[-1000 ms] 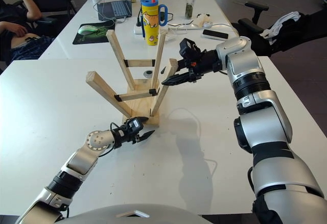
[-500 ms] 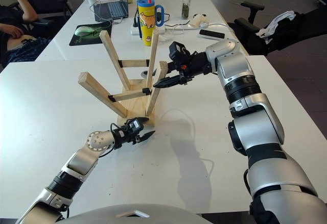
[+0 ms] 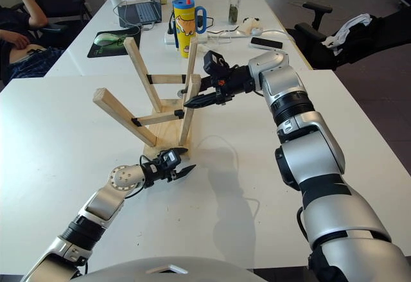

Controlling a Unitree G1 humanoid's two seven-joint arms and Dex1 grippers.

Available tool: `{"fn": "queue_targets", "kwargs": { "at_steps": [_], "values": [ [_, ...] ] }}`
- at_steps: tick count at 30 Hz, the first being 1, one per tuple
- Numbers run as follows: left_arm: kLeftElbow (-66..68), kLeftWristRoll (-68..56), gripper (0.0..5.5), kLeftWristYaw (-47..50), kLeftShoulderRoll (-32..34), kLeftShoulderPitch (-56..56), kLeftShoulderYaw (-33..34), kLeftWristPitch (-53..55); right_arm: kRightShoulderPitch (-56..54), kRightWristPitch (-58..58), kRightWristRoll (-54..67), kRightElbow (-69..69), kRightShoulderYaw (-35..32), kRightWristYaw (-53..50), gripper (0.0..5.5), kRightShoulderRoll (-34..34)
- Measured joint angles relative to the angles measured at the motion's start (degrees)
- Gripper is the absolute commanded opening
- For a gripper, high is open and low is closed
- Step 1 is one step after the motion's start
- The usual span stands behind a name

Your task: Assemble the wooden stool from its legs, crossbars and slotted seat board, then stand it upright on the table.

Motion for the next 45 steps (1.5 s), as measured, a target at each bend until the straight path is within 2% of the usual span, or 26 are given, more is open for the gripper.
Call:
{"fn": "queue_targets", "kwargs": {
  "at_steps": [15, 22, 30, 35, 42, 45],
  "values": [
    [0.8, -1.3, 2.97, -1.1, -1.5, 0.4, -0.7, 1.7, 10.2, -4.2, 0.1, -15.7, 0.1, -13.9, 2.07, 2.5],
    [0.8, -4.0, 2.97, -2.3, -1.6, 1.2, 1.2, 2.7, 10.3, 1.0, 0.2, -17.0, 0.1, -16.6, 2.07, 2.6],
    [-4.3, -7.0, 2.97, -3.2, -1.6, 3.2, 3.0, 4.7, 7.3, 10.4, 0.2, -17.3, -0.1, -13.9, 2.07, 0.6],
    [-12.8, -10.1, 2.97, -4.8, -0.2, 6.2, 4.8, 6.5, 7.9, 15.7, 1.3, -21.9, 0.0, -7.2, 2.07, -1.3],
    [-38.1, -21.9, 2.97, -5.0, 1.4, 11.2, 11.7, 8.4, 11.8, 22.9, 3.0, -32.2, -0.4, -5.9, 2.07, -5.4],
    [-44.0, -23.1, 2.52, -1.9, 1.5, 11.2, 15.4, 9.0, 14.1, 24.9, 3.5, -36.8, -1.1, -7.9, 2.07, -6.7]
  ]
}}
